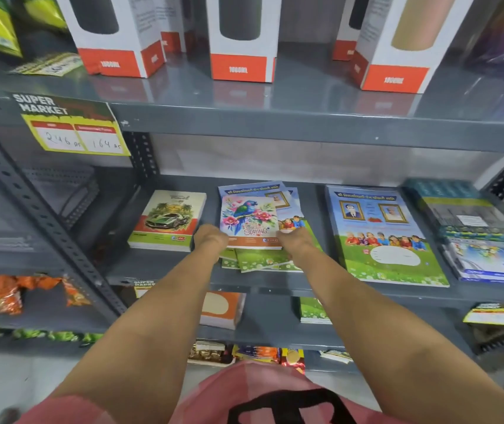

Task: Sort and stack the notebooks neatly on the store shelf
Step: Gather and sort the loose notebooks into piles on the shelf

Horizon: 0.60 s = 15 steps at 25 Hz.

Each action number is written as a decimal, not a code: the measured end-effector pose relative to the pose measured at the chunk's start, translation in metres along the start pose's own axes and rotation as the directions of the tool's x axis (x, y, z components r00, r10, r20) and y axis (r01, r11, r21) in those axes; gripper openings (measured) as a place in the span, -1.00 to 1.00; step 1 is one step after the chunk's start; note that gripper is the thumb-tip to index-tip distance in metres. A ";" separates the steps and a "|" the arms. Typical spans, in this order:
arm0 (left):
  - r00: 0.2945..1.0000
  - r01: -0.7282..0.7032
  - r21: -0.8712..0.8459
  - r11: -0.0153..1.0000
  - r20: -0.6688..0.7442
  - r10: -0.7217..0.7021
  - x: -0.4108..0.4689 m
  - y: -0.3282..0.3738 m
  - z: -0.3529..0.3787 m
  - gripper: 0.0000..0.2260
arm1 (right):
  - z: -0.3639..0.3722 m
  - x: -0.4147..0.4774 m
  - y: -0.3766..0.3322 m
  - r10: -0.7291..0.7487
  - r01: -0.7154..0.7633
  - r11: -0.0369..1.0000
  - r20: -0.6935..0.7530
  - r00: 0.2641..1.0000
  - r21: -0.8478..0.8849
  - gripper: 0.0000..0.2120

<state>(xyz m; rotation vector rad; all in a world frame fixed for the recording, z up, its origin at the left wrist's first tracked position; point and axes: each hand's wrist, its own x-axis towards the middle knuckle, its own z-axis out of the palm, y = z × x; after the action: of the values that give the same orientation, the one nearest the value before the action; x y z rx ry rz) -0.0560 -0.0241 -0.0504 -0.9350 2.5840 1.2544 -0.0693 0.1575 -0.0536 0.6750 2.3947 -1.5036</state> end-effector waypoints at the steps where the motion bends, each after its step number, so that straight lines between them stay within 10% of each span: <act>1: 1.000 0.004 -0.117 0.993 0.020 -0.002 0.003 -0.002 -0.005 -0.94 | 0.001 -0.001 -0.003 0.036 -0.036 0.998 0.006 0.999 0.046 -0.82; 6: 0.995 0.003 -0.445 0.895 0.087 0.040 0.015 -0.001 -0.044 -0.75 | 0.019 -0.015 -0.026 0.106 -0.147 0.904 0.122 0.987 0.401 -0.78; 15: 0.997 -0.069 -0.103 0.992 -0.024 0.067 0.062 -0.074 -0.151 -0.78 | 0.124 -0.055 -0.073 -0.069 0.044 0.986 0.155 0.985 0.159 -0.80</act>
<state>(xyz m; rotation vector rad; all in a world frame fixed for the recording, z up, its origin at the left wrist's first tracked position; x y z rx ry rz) -0.0398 -0.2002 -0.0241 -0.8882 2.6091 1.4171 -0.0638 0.0057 -0.0281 0.4982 2.2125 -1.7122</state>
